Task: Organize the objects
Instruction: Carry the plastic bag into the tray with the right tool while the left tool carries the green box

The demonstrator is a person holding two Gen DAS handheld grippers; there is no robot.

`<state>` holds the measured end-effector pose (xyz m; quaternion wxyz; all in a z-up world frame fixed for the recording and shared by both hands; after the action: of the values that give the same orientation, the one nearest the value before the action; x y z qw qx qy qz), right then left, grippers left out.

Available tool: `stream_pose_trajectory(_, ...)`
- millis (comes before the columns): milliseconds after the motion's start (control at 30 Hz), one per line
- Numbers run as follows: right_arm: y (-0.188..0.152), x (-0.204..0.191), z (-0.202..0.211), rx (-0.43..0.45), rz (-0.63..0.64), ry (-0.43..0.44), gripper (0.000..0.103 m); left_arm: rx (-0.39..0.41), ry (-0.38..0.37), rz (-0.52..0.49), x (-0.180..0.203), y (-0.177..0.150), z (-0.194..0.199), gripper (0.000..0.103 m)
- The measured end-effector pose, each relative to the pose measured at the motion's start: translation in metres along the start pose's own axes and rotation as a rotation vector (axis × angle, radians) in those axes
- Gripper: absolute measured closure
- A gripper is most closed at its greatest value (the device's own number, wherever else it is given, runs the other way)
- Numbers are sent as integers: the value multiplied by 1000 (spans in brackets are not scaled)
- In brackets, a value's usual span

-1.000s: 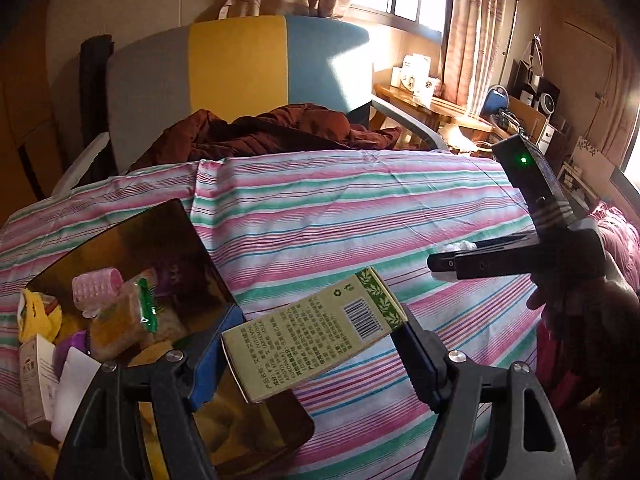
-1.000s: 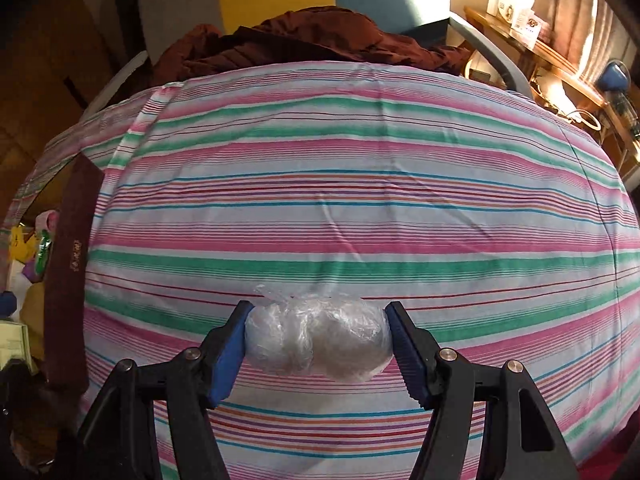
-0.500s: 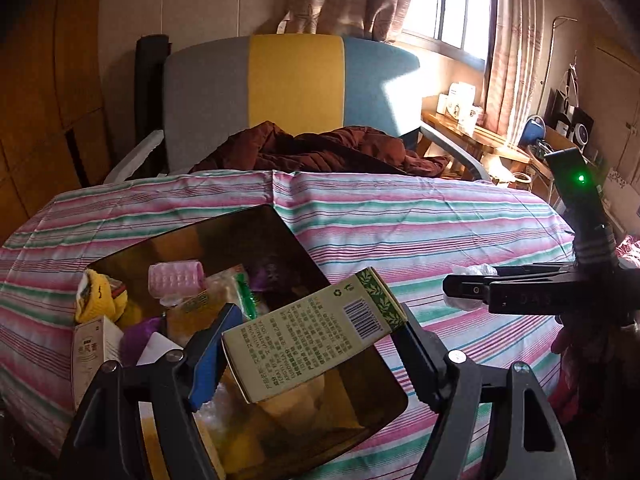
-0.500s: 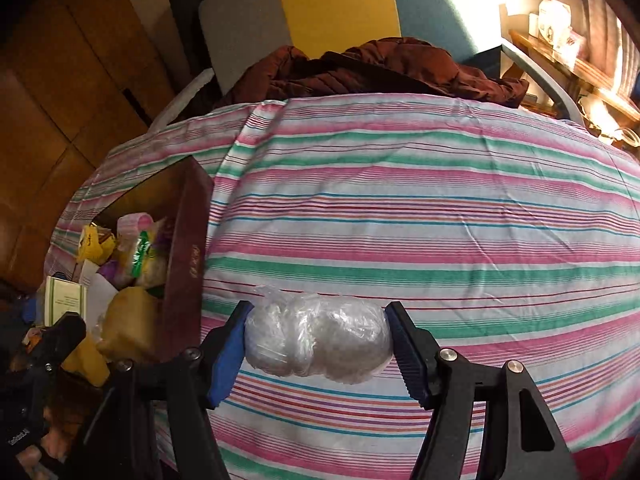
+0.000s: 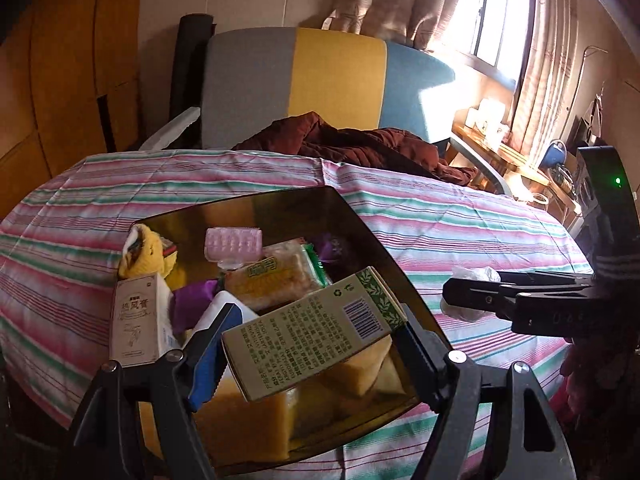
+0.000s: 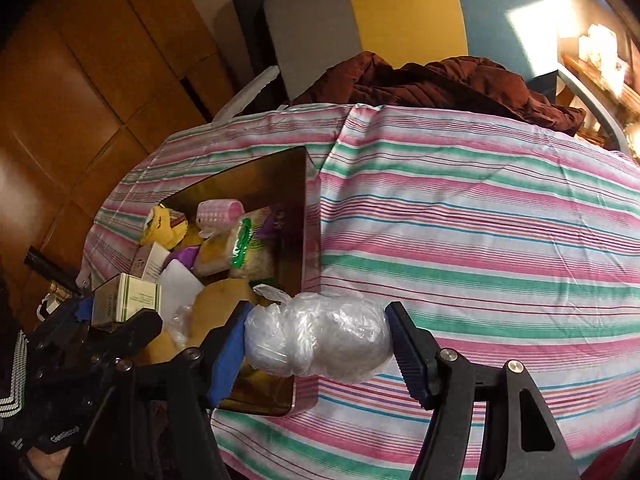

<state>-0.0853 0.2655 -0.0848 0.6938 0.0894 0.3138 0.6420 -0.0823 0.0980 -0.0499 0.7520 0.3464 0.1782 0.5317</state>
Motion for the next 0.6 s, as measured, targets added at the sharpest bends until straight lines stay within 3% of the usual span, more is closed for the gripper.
stream_pose_trajectory(267,-1,-37,-7,-6,65,49,34,14,19,166,-72,-14,27,26)
stream_pose_trajectory(600,13,-61,-32,-13,83,52,33,-7,-77,169,-54,-16,18,26)
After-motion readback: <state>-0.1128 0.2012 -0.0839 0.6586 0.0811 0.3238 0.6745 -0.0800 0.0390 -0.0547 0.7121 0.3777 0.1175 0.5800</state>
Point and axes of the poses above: each gripper's, at about its wrist camera, not at the fingertips, and z roughly against the way its jaws point, x to its right, y to its top, the point moved 9 cm from there along -z, roughly the way its jaws point, and after that the axes turned 2 degrees about -z, right-handed, at the moved point
